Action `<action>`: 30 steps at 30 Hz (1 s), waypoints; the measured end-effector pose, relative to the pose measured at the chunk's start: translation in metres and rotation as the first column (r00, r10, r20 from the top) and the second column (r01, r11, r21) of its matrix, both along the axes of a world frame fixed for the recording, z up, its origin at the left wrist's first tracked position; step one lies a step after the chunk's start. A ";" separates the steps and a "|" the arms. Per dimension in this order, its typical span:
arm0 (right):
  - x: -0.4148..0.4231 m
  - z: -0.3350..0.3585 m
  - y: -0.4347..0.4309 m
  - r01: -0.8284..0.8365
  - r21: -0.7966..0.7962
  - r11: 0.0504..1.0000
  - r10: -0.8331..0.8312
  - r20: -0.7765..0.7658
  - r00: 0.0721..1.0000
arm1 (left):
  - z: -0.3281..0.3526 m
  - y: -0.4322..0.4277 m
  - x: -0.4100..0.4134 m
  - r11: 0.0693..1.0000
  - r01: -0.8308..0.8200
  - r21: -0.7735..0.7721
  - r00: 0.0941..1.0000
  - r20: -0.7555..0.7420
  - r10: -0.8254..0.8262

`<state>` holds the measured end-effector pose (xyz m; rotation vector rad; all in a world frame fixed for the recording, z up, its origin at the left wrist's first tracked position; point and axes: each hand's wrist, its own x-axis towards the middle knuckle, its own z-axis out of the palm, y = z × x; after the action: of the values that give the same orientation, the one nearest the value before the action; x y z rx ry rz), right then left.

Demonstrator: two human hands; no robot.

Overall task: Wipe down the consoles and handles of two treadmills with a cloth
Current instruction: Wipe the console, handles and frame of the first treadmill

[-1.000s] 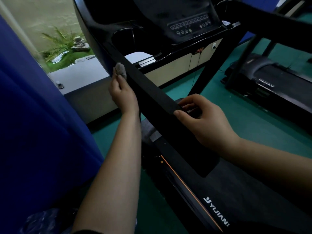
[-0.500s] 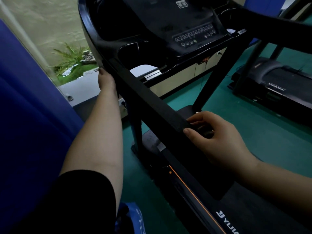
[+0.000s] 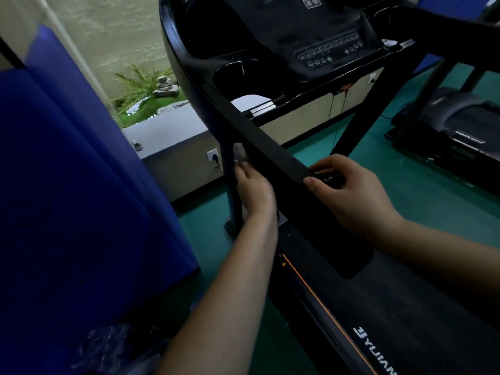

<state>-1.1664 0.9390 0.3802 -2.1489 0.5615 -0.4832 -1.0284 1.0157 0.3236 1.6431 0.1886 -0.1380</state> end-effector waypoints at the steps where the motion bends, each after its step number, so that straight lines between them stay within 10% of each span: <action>1: 0.000 0.000 0.000 0.004 -0.005 1.000 -0.004 -0.003 1.000 | -0.003 -0.001 -0.018 1.000 0.005 0.013 1.000 -0.024 -0.005; 8: -0.001 0.002 0.001 -0.011 0.008 1.000 0.011 -0.024 1.000 | -0.023 0.003 -0.142 0.959 0.117 -0.256 0.991 0.090 -0.097; 17: -0.002 0.002 0.003 0.006 0.023 1.000 -0.005 -0.007 1.000 | 0.009 0.011 -0.018 0.983 0.042 -0.178 0.998 -0.032 -0.049; 30: 0.000 -0.003 -0.001 0.009 -0.026 1.000 -0.008 0.012 1.000 | -0.023 -0.012 -0.149 0.964 0.054 -0.259 0.998 -0.026 -0.062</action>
<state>-1.1660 0.9378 0.3772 -2.1681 0.5610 -0.5101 -1.1777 1.0040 0.3003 1.3874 0.1415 -0.2257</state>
